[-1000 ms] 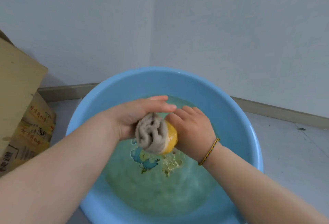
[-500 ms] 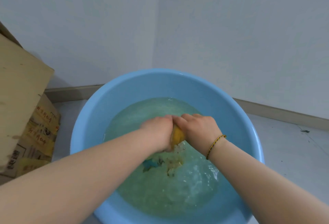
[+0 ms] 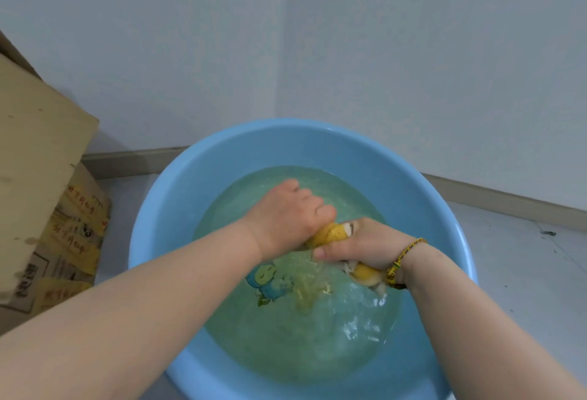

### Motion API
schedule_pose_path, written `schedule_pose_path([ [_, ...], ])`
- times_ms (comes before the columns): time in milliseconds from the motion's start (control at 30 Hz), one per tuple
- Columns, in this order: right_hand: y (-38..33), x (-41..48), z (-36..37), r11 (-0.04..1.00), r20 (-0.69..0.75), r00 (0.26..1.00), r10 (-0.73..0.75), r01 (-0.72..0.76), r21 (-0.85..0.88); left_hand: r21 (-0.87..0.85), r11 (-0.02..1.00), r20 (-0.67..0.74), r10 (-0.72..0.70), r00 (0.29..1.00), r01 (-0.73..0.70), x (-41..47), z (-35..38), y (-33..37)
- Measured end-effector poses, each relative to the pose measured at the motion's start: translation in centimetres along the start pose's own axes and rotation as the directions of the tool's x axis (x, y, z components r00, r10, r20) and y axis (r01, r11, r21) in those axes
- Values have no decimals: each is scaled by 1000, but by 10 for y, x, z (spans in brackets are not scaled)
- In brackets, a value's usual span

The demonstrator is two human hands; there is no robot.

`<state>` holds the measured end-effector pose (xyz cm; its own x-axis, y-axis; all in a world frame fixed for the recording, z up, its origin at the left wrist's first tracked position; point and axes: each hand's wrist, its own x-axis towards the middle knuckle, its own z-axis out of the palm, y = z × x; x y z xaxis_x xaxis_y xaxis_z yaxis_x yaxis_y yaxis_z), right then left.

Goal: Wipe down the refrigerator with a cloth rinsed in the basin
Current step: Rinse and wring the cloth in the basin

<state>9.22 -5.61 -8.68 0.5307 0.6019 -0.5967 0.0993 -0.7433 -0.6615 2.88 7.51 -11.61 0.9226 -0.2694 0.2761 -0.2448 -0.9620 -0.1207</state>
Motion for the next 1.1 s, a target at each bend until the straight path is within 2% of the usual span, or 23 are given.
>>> schedule_pose_path([
  [33,-2,1,-1,1000,-88,996,-6,5,-13,4,990,28,-141,990,141,5,-3,2],
  [67,-5,1,-1,998,-178,983,-34,22,-65,13,948,103,-318,943,318,8,-5,2],
  [100,-7,2,-2,988,-249,966,-74,37,-150,-54,862,248,-478,843,505,8,-14,4],
  [133,-7,3,-2,958,-313,943,-111,17,-287,-164,735,425,-549,719,658,8,-22,8],
  [167,-5,4,-1,884,-386,905,-176,-27,-466,-337,538,536,-565,627,773,7,-28,14],
  [200,-1,5,1,756,-465,820,-333,-63,-652,-525,218,628,-553,548,822,6,-31,18],
  [233,5,9,4,595,-496,684,-535,-112,-796,-633,-179,715,-509,480,753,7,-33,21],
  [267,11,13,9,510,-487,554,-675,-126,-851,-622,-511,782,-453,429,594,9,-32,19],
  [300,14,15,13,451,-433,452,-780,-74,-890,-554,-710,828,-414,378,435,11,-29,18],
  [333,18,18,18,389,-357,368,-858,12,-921,-491,-818,857,-391,335,301,10,-25,16],
  [367,20,20,22,349,-301,330,-895,98,-932,-451,-873,872,-385,304,188,8,-21,16],
  [433,15,18,27,298,-241,268,-933,199,-934,-415,-909,870,-386,308,35,5,-13,15],
  [500,11,16,33,362,-290,288,-912,239,-901,-423,-906,839,-398,371,-14,6,-13,15],
  [567,6,14,41,561,-470,333,-818,279,-779,-478,-873,788,-474,393,-95,10,-16,11],
  [600,3,12,47,671,-552,393,-736,311,-673,-522,-843,761,-529,376,-129,12,-15,8],
  [633,-3,12,50,769,-596,491,-635,333,-546,-564,-813,734,-575,362,-148,13,-15,5],
  [667,-7,12,55,849,-567,636,-523,333,-410,-602,-783,708,-614,348,-157,11,-15,2],
  [700,-10,14,57,896,-503,743,-441,336,-290,-631,-758,683,-643,346,-165,11,-16,-1],
  [833,-17,16,59,919,-358,852,-381,391,-48,-685,-708,616,-689,381,-173,8,-20,-8],
  [900,-17,14,55,903,-208,924,-321,365,226,-708,-687,574,-694,434,-161,8,-21,-6],
  [967,-12,11,51,863,-14,957,-289,267,428,-735,-670,556,-685,470,-108,8,-21,-3],
  [1000,-10,11,48,851,84,952,-295,222,476,-750,-657,550,-685,478,-80,7,-22,-2],
  [1100,-6,11,43,849,307,889,-339,149,506,-771,-635,545,-695,469,-45,7,-23,-1],
])
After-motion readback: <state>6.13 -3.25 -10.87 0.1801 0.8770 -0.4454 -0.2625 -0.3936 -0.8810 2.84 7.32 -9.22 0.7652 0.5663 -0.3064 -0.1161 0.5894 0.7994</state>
